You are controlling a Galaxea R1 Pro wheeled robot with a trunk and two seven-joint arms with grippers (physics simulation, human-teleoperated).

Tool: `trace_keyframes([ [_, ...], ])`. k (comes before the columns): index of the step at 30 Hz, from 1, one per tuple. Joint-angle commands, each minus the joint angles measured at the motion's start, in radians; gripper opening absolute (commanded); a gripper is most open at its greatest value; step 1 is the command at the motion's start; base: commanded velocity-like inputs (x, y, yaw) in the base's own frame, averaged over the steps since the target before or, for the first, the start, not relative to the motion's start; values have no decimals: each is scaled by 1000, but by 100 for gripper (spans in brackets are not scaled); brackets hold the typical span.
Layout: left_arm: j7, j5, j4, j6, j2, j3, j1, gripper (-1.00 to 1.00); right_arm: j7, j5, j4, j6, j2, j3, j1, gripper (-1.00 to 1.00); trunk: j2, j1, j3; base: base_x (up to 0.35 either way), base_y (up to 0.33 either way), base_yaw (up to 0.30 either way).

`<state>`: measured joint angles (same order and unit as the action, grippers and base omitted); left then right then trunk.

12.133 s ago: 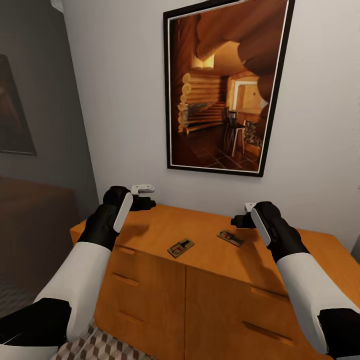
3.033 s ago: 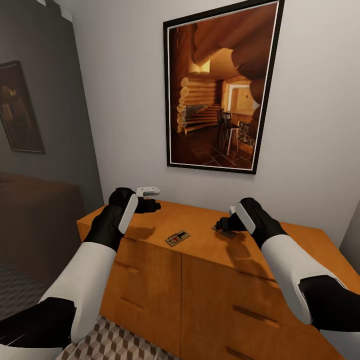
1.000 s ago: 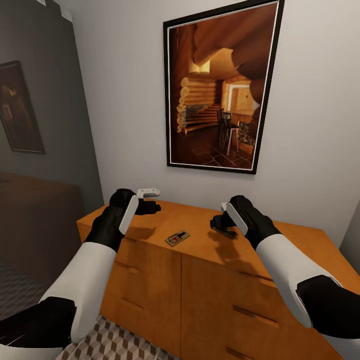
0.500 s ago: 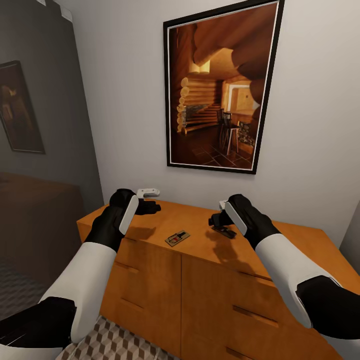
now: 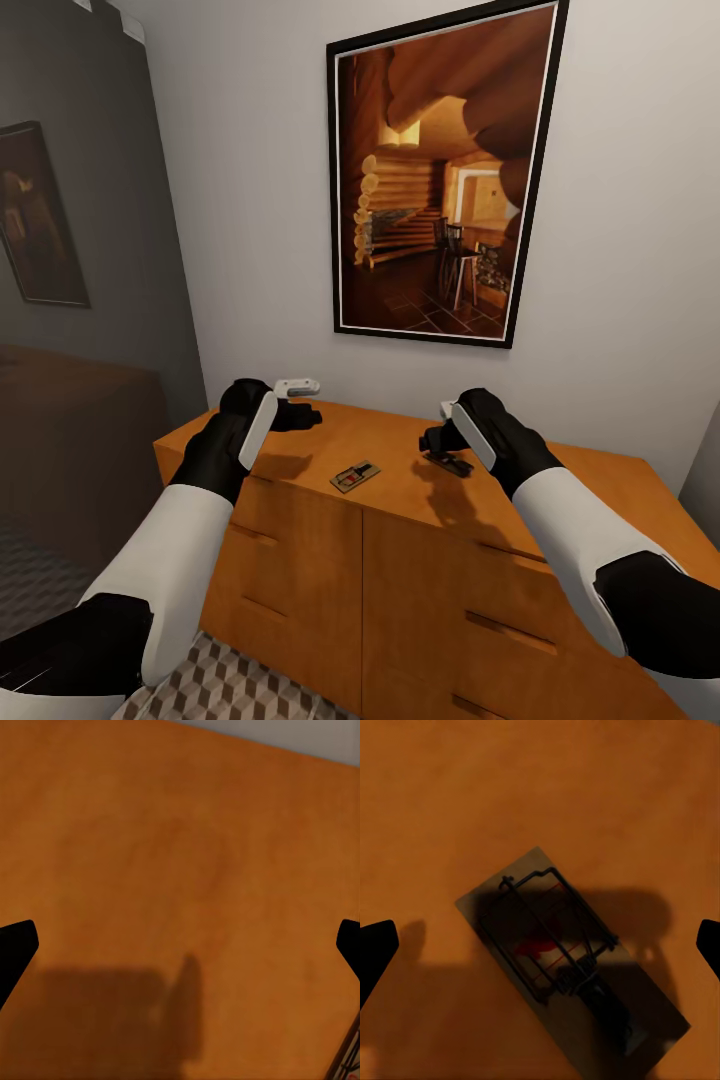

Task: Take the four mousetraps from the cabinet in the bathroom and place them on the bathroom floor. Make sure all four end up on the same floor surface, and ensure that at least two of them are either under or directly next to the same bathroom sink.

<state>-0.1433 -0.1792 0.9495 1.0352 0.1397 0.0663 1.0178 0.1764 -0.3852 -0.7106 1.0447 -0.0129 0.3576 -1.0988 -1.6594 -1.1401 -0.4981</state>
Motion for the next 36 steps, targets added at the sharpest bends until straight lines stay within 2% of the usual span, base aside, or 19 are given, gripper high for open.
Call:
trace_keyframes([
  [1, -10, -11, 0, 3, 0, 1, 1, 100, 9, -11, -1, 3, -2, 6, -1, 100, -1, 0, -1, 0, 0, 0],
  [36, -10, -11, -3, 3, 0, 1, 1, 100, 8, -12, 13, 3, -5, 6, -1, 100, -1, 0, -1, 0, 0, 0],
])
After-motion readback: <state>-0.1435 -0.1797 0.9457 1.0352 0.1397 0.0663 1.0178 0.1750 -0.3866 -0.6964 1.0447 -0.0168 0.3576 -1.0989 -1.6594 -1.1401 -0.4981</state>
